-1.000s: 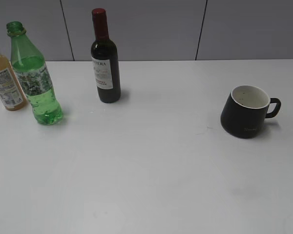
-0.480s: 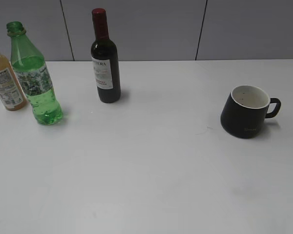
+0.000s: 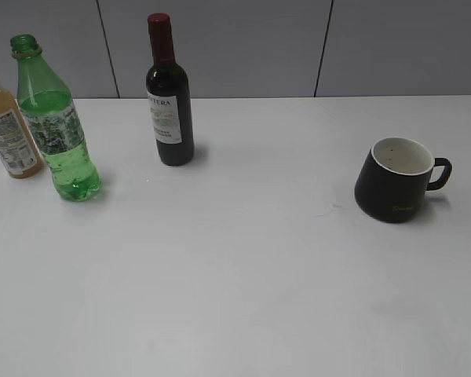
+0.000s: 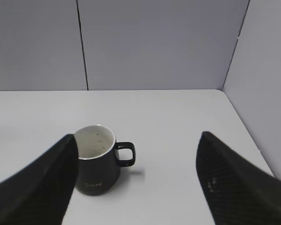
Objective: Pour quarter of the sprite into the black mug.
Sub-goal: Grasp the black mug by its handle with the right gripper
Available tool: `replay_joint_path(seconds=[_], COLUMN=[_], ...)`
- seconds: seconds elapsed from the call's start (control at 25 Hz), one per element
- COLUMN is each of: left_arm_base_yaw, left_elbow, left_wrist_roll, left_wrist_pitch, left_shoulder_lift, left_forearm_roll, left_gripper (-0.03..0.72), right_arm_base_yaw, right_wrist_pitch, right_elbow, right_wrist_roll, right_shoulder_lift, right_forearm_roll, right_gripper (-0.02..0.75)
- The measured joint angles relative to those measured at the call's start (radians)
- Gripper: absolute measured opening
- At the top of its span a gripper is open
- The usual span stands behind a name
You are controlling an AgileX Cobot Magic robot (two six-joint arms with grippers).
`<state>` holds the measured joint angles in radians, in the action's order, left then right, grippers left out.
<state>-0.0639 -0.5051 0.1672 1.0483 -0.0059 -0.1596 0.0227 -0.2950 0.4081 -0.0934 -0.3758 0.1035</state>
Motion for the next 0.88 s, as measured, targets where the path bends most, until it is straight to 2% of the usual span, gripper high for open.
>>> replay_joint_path(seconds=[0.64, 0.88], left_arm_base_yaw=[0.000, 0.000], left_elbow=[0.000, 0.000], left_wrist_roll=[0.000, 0.000], left_wrist_pitch=[0.000, 0.000], left_shoulder_lift=[0.000, 0.000], left_forearm_roll=[0.000, 0.000], left_gripper=[0.237, 0.237], right_arm_base_yaw=[0.000, 0.000], right_wrist_pitch=[0.295, 0.545], right_elbow=[-0.028, -0.151], right_wrist_roll=[-0.035, -0.035], right_shoulder_lift=[-0.286, -0.331], right_forearm_roll=[0.000, 0.000], right_gripper=[0.594, 0.594])
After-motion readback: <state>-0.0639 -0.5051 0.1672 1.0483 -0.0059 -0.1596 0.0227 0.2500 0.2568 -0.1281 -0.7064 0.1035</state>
